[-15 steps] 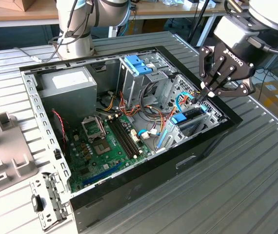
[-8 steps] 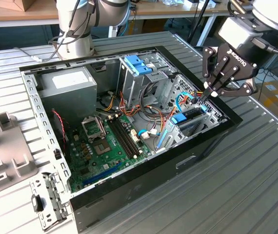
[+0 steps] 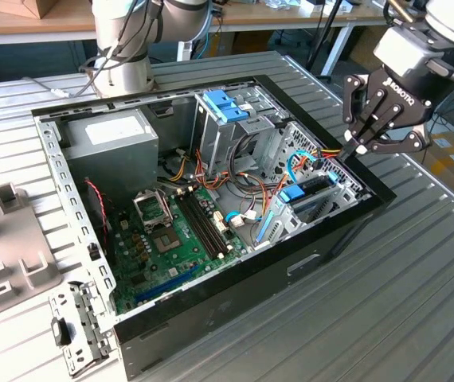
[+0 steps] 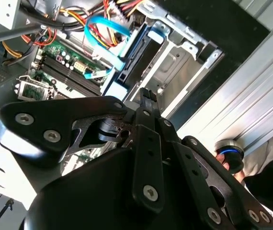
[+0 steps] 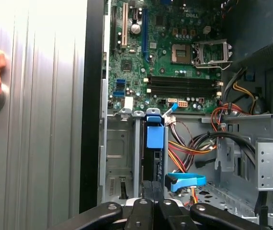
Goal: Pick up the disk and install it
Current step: 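Insert the disk into the insertion slot, then insert the first disk wire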
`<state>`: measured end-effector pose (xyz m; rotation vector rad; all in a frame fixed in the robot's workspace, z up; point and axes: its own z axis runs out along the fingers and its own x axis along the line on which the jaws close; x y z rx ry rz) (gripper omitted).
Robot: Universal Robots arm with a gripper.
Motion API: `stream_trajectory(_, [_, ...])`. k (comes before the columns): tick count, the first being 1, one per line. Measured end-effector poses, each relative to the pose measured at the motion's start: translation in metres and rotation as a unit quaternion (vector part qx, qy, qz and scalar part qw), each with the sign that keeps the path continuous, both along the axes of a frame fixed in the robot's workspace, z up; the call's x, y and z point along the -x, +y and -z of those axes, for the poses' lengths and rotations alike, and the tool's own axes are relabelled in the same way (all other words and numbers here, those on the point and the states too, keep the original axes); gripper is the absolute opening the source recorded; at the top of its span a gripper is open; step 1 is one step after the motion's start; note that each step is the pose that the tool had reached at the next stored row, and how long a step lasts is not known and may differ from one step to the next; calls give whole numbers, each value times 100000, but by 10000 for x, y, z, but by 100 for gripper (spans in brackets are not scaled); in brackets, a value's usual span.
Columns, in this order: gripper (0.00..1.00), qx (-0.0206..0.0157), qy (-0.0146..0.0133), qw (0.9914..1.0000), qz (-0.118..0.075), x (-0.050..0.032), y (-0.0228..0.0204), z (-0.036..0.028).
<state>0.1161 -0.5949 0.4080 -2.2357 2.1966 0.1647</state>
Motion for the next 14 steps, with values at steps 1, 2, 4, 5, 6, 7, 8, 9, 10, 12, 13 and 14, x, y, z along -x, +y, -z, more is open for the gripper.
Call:
stream_trajectory(1, [11, 3, 23, 100000, -1, -28, 0, 0])
stream_trajectory(2, [11, 0, 35, 100000, 1, -46, 0, 1])
stream_trajectory(4, [11, 0, 59, 100000, -1, -82, 0, 1])
stream_trajectory(5, [11, 6, 61, 100000, 2, -96, 0, 1])
stream_trajectory(6, [11, 4, 61, 100000, 1, -100, 1, 1])
stream_trajectory(7, [11, 3, 61, 100000, 9, -101, 1, 0])
stream_trajectory(8, [11, 2, 61, 100000, 1, -103, 0, 1])
stream_trajectory(9, [11, 2, 61, 100000, -1, -104, 0, 1])
stream_trajectory(10, [11, 4, 60, 100000, -1, -104, 0, 1])
stream_trajectory(12, [11, 2, 62, 100000, 0, -105, 0, 1])
stream_trajectory(13, [11, 1, 61, 100000, 1, -105, 0, 1])
stream_trajectory(14, [11, -1, 62, 100000, 0, -105, 0, 1])
